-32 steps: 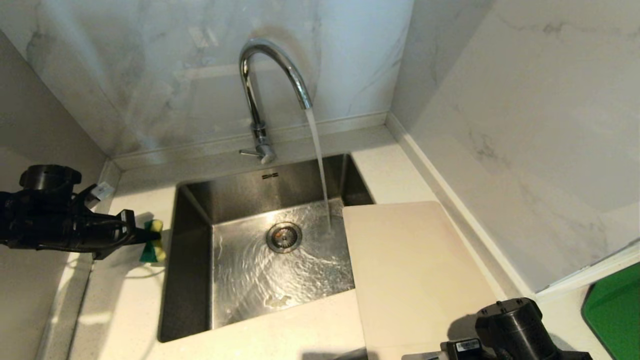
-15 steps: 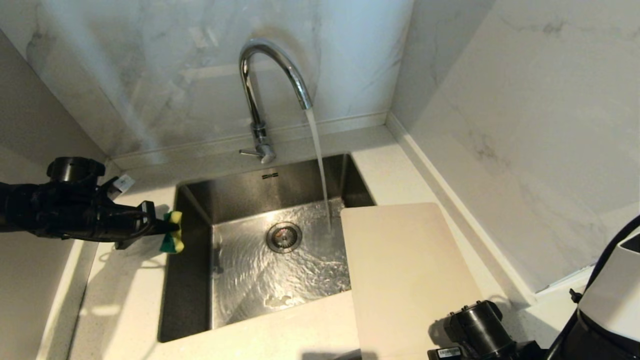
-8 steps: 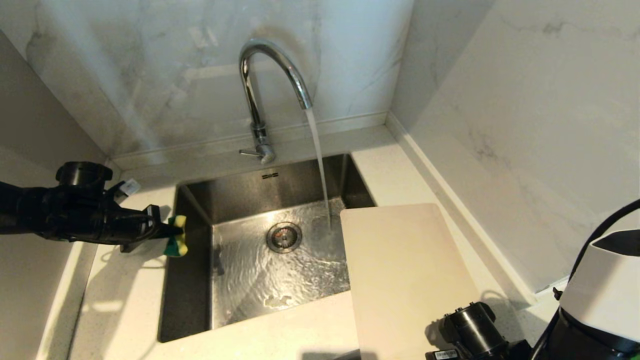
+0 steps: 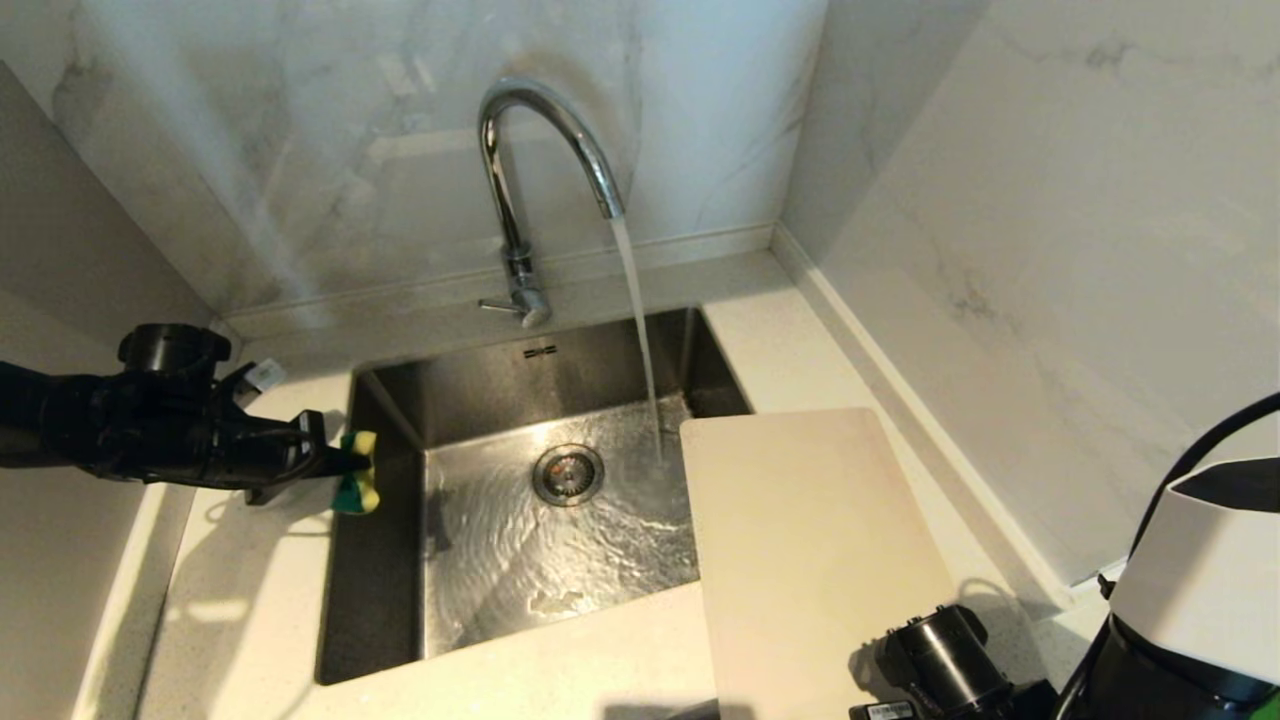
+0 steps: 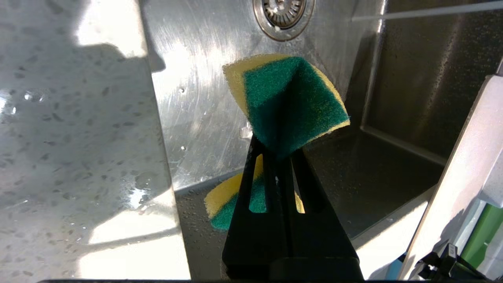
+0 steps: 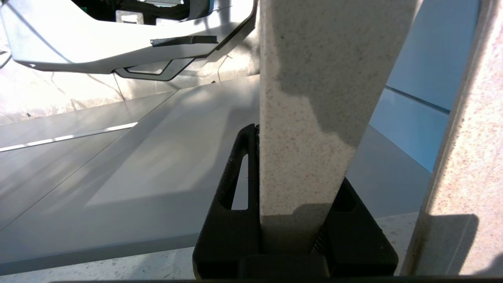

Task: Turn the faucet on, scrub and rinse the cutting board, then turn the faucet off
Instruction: Put down the cutting board

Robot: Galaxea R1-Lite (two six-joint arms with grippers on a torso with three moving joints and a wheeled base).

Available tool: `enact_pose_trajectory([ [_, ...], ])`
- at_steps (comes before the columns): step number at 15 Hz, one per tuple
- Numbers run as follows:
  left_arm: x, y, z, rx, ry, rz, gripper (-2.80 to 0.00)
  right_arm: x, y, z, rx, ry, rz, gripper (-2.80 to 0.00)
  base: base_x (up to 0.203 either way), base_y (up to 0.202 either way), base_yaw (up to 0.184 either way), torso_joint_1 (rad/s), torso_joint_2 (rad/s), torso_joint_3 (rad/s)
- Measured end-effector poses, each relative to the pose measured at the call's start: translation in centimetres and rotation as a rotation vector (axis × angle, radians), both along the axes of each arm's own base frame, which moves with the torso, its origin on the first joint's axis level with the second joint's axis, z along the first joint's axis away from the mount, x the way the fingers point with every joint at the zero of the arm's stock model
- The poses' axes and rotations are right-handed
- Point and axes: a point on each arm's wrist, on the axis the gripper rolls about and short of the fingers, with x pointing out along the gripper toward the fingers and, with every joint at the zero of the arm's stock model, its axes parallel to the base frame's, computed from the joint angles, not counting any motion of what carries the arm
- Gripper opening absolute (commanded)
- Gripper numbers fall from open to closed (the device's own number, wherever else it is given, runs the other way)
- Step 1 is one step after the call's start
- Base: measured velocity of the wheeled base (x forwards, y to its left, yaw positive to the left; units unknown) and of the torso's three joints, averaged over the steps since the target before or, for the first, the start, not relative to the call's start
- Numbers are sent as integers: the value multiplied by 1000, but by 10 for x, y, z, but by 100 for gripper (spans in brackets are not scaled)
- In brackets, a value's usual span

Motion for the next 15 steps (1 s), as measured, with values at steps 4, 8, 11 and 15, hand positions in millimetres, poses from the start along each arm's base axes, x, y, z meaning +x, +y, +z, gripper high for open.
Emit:
enact_pose_trajectory([
  [4,2,0,0,-2,-1,2,-280,0,0,0,8,6,2,0,0,0,0,0,0,0],
  [8,2,0,1,-3,-4,4,-280,-2,-1,0,14,8,11,0,0,0,0,0,0,0],
  [11,2,-1,3,-2,-9,5,-280,-7,-3,1,9,12,14,0,0,0,0,0,0,0],
  [15,-2,-1,10,0,-21,8,-280,-10,-4,8,19,-15,15,0,0,0,0,0,0,0],
])
